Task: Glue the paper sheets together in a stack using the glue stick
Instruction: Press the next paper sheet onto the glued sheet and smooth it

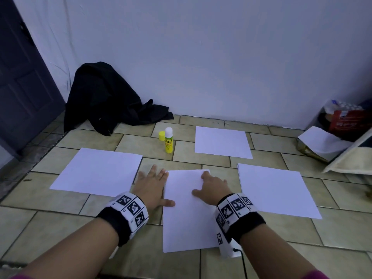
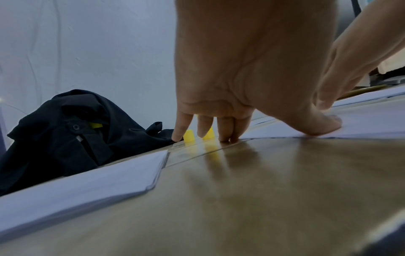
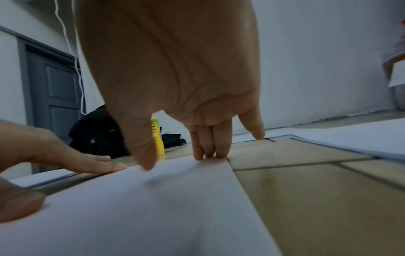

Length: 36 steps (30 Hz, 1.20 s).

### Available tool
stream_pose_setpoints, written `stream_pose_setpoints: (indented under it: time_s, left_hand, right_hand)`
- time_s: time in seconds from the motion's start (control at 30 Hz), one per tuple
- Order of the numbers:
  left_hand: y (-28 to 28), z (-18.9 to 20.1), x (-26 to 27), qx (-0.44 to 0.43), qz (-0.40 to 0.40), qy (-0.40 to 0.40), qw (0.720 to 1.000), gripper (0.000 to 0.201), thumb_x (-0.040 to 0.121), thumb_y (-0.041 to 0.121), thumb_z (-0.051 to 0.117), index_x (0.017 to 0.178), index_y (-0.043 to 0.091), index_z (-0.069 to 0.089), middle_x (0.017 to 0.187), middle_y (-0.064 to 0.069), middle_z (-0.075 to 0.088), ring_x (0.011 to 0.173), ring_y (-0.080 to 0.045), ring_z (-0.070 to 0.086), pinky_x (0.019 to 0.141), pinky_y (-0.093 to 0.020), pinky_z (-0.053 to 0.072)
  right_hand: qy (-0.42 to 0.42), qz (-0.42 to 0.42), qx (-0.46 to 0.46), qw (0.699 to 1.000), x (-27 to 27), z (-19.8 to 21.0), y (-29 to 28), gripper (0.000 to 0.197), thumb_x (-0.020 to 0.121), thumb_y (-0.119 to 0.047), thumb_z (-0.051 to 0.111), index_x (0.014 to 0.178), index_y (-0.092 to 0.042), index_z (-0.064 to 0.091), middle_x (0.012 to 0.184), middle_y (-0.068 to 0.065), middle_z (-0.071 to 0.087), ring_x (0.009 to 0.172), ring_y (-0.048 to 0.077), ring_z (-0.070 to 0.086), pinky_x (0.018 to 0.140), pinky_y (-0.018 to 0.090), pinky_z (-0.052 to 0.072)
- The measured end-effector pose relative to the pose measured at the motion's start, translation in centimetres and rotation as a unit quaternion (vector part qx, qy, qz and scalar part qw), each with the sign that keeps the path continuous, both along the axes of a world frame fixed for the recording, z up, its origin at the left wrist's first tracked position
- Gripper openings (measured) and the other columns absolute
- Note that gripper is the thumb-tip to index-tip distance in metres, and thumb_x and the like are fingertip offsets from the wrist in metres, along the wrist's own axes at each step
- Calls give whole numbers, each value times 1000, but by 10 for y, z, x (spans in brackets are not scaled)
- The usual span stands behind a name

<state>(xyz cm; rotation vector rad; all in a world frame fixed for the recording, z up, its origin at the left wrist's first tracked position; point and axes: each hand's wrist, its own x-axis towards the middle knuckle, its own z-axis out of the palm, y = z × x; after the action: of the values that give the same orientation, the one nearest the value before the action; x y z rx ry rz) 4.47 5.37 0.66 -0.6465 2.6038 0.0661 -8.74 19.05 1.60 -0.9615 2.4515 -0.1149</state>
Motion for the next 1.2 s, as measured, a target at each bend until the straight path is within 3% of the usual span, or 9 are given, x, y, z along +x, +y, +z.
stream_pose_setpoints:
  time_s: [0.1,0.2,0.33,0.4,0.47,0.6,0.77,1.0,1.2]
  left_hand:
    - [2,1,3,-17,5,14,1000,101,83,72,46,154,15,5,162,-6,0,147,-27,-14,117,-53,11]
    - [6,7,8,-30,37,44,998,90,82,74,43,149,16,30,159,-11,15,148,-28,-5,115,-50,14]
    - [13,17,14,-76,53,64,994,39,97,50,39,110,20,60,121,-3,59,119,-22,48,96,-35,31]
    - [18,19,17,-64,53,67,994,22,97,31,42,82,22,54,111,0,65,105,-20,57,83,-29,31]
    - [23,21,18,-49,47,44,997,30,95,25,46,66,22,43,107,-2,66,100,-21,61,76,-26,32]
    - [19,22,17,-31,32,68,997,30,90,48,57,97,19,60,111,-2,63,102,-21,59,79,-27,40]
    - [-4,12,8,62,-5,114,991,87,79,52,69,145,16,27,153,-2,24,140,-19,21,110,-37,29]
    - [-22,3,0,82,-29,42,995,112,75,61,69,152,13,4,154,0,7,144,-19,12,118,-47,5]
    - [-31,-7,1,119,-35,-42,991,133,71,63,71,148,14,-26,153,2,-36,141,-17,-32,118,-50,-8]
  right_hand:
    - [91,45,83,991,9,-3,-9,84,82,-57,62,140,-7,28,140,8,40,132,27,35,110,47,24]
    - [190,59,100,975,22,-1,-14,60,88,-48,57,131,-9,40,132,10,37,124,28,34,99,44,30]
    - [187,96,96,973,44,-2,-21,35,93,-17,45,127,-9,41,127,10,44,116,26,46,104,48,25]
    - [167,100,97,976,52,-3,-26,37,93,-15,44,129,-7,40,130,12,41,120,29,43,106,56,23]
    - [146,112,88,979,57,-5,-30,39,94,-12,44,132,-5,38,132,13,38,122,31,39,106,63,20]
    - [136,137,65,979,51,-6,-29,43,94,-15,47,135,-8,35,137,12,35,125,31,37,104,61,24]
    - [67,148,7,987,27,-6,-17,60,93,-25,55,146,-18,28,152,3,24,137,24,27,107,55,22]
    - [10,101,70,992,-28,5,14,98,84,-45,66,153,-19,2,161,-5,-5,148,15,1,114,58,6]
    - [-21,49,75,996,-50,7,30,132,68,-46,81,151,-8,-13,161,2,-2,148,19,5,116,54,0]
